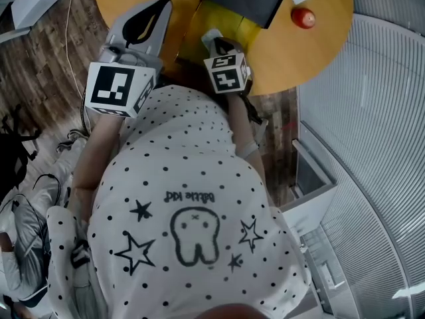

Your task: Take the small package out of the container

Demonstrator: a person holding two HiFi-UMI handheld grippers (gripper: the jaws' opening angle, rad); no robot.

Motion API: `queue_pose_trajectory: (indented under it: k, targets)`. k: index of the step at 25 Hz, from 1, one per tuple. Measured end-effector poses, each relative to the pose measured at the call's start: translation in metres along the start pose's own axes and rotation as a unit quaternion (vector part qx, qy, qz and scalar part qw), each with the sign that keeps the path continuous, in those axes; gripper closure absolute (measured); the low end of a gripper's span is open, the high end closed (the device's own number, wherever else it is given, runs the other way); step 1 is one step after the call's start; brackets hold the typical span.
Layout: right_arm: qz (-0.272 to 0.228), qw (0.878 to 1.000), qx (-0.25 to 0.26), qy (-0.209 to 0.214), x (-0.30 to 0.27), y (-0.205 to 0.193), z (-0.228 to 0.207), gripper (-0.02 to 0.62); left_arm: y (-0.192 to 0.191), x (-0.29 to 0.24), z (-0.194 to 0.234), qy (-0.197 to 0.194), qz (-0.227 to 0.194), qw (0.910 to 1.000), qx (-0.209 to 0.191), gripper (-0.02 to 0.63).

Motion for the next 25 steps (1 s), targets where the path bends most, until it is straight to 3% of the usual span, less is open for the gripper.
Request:
queue_pose_trajectory:
  k: [9,19,25]
  targets:
    - [-0.083,0.996,-0.027,-0.024,0.02,0.022,0.005,0.592,0.01,0.015,-0.011,-0.015,-0.014,0.9997,-0.014,0.603]
    - [-0.21,0.977,-0.012,-0.024,0.065,0.064,-0.003,0.592,0.021,0.033,-0.04,-0.013,-0.032,0.9988,-0.035,0.603]
    - [-0.3,0.952,-0.02,-0.065,0.203,0.015,-0.026,0.592,0.036,0.087,-0.173,-0.021,-0.055,0.9963,-0.063,0.603]
Point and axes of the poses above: the fingertips, and each gripper's own axes: x backward along the fingers, z to its left, y out of its top, the point moved 2 cm from there along x, backward along the fingers, and after that the axes turned 14 degrees about -z, right-handed, at the moved point
